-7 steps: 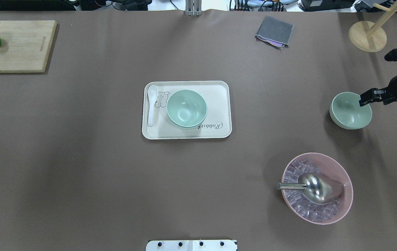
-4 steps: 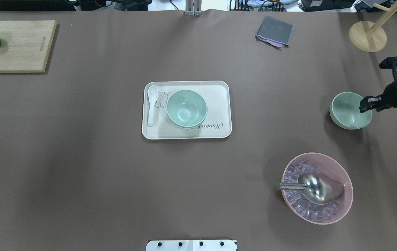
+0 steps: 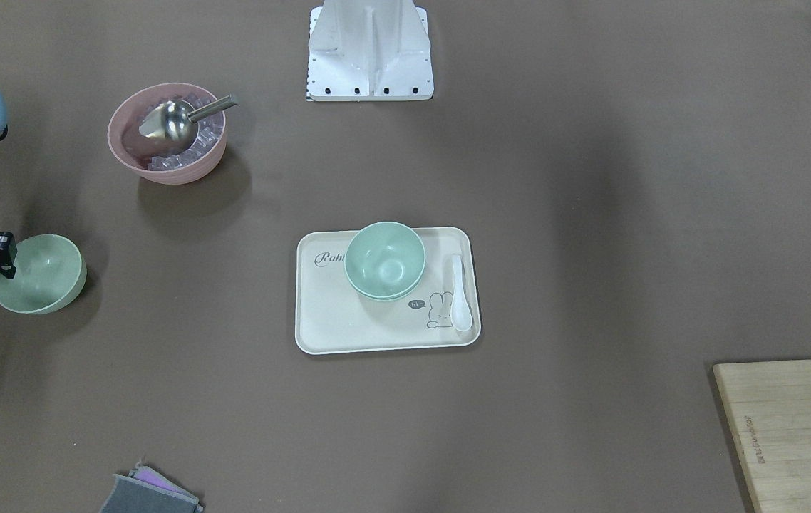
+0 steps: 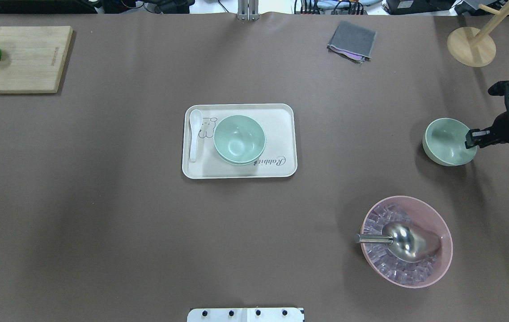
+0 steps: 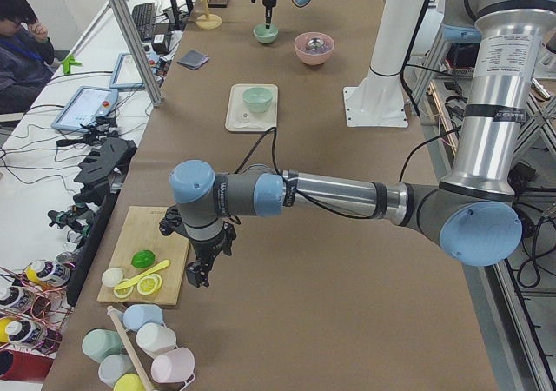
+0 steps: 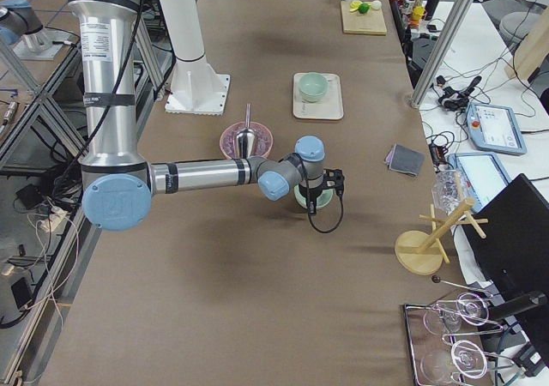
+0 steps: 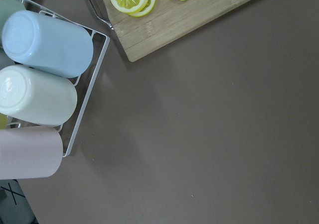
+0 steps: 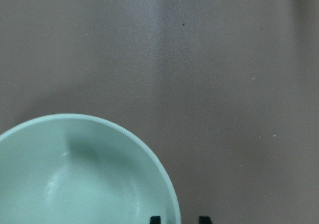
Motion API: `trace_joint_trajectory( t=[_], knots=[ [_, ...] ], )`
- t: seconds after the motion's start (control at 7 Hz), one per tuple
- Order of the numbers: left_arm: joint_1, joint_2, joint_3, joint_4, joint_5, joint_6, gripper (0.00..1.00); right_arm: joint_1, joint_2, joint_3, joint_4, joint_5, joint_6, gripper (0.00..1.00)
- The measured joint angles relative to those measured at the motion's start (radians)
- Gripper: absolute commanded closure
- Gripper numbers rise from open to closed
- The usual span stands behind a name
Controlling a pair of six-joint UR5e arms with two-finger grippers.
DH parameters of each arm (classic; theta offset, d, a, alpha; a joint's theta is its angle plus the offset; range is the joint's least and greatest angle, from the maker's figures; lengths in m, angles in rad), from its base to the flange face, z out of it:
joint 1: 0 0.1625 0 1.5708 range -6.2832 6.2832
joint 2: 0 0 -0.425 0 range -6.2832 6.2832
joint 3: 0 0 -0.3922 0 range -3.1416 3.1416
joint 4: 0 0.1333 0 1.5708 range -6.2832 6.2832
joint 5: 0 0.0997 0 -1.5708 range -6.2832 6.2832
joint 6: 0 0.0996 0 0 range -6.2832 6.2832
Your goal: Stack green bowls together
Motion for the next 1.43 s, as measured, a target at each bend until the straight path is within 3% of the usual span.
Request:
trace_joint_trajectory(
  t=[0.29, 0.86, 1.0, 1.29, 1.43],
  knots=[
    [0.000, 0.001, 0.000, -0.002, -0.001, 0.000, 0.01, 0.001, 0.003, 0.013, 0.003, 0.005, 0.001, 1.00],
    [0.000, 0.005, 0.003, -0.002, -0.001, 0.000, 0.01, 0.031, 0.026, 0.062, -0.016, 0.041, 0.002, 1.00],
    [0.000, 0.010, 0.003, -0.002, -0.001, -0.001, 0.01, 0.055, 0.073, 0.070, -0.065, 0.074, 0.002, 1.00],
    [0.000, 0.015, 0.004, 0.000, -0.002, -0.002, 0.01, 0.065, 0.256, 0.095, -0.302, 0.099, 0.029, 1.00],
    [0.000, 0.019, 0.003, 0.003, -0.005, -0.003, 0.01, 0.040, 0.334, 0.124, -0.401, 0.097, 0.135, 1.00]
  ],
)
